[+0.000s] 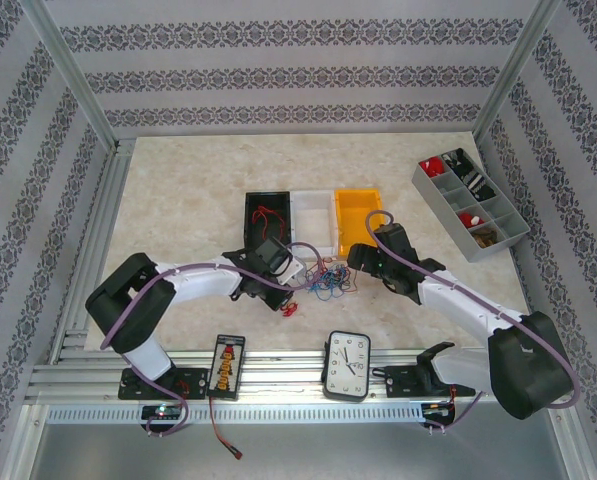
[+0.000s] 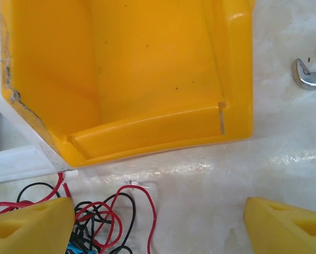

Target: Untangle the cables

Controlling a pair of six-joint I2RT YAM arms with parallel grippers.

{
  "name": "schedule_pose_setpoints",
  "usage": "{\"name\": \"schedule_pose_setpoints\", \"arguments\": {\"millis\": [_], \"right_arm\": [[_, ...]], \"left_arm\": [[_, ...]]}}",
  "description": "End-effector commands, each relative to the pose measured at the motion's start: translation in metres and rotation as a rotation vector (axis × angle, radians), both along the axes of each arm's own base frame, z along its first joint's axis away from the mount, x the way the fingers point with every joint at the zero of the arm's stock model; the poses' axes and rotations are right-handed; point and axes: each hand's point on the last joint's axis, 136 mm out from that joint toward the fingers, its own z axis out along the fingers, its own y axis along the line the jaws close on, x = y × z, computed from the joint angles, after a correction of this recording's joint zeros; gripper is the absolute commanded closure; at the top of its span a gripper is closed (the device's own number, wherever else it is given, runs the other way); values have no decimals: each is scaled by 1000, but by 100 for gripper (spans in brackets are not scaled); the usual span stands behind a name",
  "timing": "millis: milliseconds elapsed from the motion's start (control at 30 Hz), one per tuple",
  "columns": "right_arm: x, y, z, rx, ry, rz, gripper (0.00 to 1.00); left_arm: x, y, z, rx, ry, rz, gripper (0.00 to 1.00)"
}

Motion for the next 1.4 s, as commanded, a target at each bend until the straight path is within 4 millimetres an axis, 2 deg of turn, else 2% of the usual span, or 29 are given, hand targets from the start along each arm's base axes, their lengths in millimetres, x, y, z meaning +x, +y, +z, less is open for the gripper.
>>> {"name": "schedule_pose_setpoints", "arguments": {"millis": [0, 100, 167, 300, 433, 567, 667, 833, 967, 1300, 1367], "right_arm": [[6, 4, 14, -4, -38, 20, 16], [4, 10, 15, -7, -41, 62, 16], [2, 18, 18, -7, -49, 108, 16], [-2, 48, 31, 0, -104, 247, 16], [-10, 88, 47, 54, -147, 427, 17], [-17, 121, 61, 109, -160, 558, 18], [-20, 142, 79, 189, -187, 627, 21], [-26, 164, 104, 290, -213, 719, 30], [-31, 175, 108, 324, -205, 773, 38], [-33, 194, 112, 355, -195, 849, 46], [-32, 196, 109, 356, -186, 850, 51]], "left_arm": [[7, -6, -13, 13, -17, 26, 100], [10, -6, -6, -22, -37, 68, 100], [12, -11, 13, -95, -72, 72, 100], [19, -14, 72, -292, -185, 90, 100], [41, 3, 128, -480, -298, 226, 100], [59, 16, 158, -548, -382, 336, 100], [69, 23, 162, -555, -419, 401, 100], [76, 27, 163, -570, -434, 448, 100], [78, 25, 161, -581, -420, 452, 100], [78, 23, 155, -584, -402, 456, 100], [78, 23, 156, -593, -401, 459, 100]]}}
